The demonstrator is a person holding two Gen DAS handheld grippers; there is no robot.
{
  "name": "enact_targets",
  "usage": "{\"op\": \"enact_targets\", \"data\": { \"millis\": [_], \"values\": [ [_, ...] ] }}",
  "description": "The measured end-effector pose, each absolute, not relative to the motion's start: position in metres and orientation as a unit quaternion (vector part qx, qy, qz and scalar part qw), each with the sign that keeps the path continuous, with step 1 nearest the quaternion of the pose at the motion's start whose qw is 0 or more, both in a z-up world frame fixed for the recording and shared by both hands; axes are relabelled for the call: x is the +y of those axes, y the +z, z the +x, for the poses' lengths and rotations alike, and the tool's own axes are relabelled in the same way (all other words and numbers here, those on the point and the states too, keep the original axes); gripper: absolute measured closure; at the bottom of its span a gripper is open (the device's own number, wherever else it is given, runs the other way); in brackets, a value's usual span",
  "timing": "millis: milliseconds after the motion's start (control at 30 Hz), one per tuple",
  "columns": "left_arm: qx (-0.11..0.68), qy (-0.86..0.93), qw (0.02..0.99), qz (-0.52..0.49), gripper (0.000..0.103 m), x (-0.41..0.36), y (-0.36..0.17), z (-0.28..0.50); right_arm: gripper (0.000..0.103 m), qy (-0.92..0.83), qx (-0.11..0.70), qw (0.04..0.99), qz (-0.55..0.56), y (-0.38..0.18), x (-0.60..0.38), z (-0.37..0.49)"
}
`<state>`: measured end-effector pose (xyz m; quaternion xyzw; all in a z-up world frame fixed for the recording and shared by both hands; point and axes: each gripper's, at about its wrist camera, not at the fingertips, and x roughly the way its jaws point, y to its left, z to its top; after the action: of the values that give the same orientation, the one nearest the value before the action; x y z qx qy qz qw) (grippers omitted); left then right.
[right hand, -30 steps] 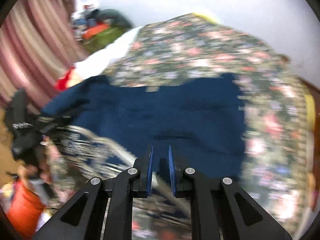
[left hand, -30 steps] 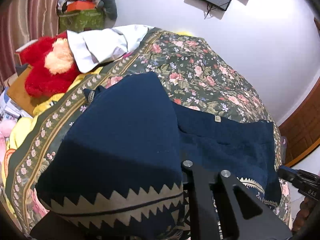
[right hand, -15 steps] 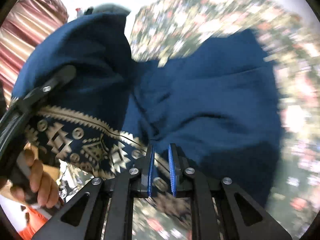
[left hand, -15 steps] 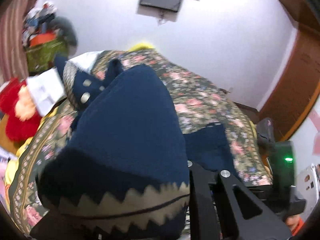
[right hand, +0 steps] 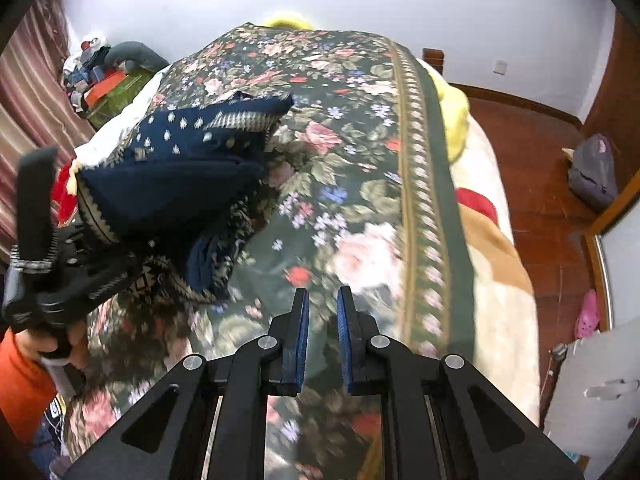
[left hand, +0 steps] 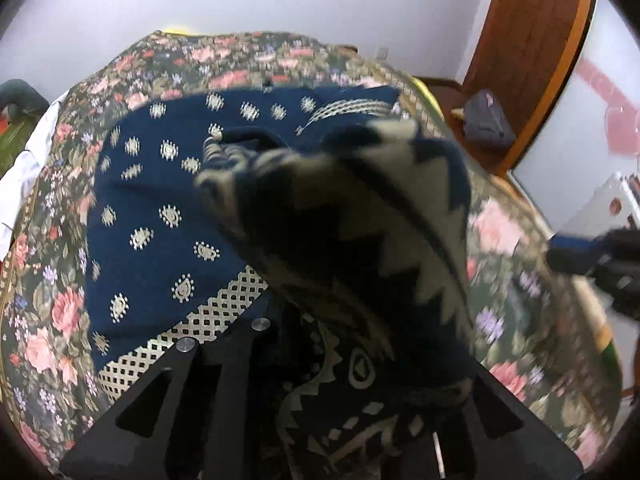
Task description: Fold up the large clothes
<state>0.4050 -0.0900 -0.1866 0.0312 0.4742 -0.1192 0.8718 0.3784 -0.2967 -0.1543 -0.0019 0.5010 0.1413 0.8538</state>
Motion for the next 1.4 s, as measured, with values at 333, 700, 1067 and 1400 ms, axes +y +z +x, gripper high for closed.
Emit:
{"op": "enact_targets", "data": {
  "millis": [333, 700, 1067, 1400],
  "values": [
    [0.486, -0.158, 0.857, 0.06, 0.033, -0.09, -0.156, 0.367, 0.093, 0.168, 0.471, 0.866, 0.028, -0.125, -0.296, 0.375],
    [0.394, -0.112, 0.912, 0.018, 0.016, -0.031, -0.088, 0.342, 0.093, 0.194, 0.416, 0.888, -0.008, -0.08, -0.235, 0.379],
    [0.485, -0.062, 0.872, 0.013, 0.015, 0.014, -0.181, 0.383, 0.093, 0.231, 0.416, 0.875, -0.089, -0.113, -0.148, 0.396],
    [0.487, -0.098, 0.866, -0.058, 0.0, 0.021, -0.209, 0.382, 0.008, 0.079, 0.402, 0.893, -0.187, -0.189, -0.172, 0.405]
  ]
}}
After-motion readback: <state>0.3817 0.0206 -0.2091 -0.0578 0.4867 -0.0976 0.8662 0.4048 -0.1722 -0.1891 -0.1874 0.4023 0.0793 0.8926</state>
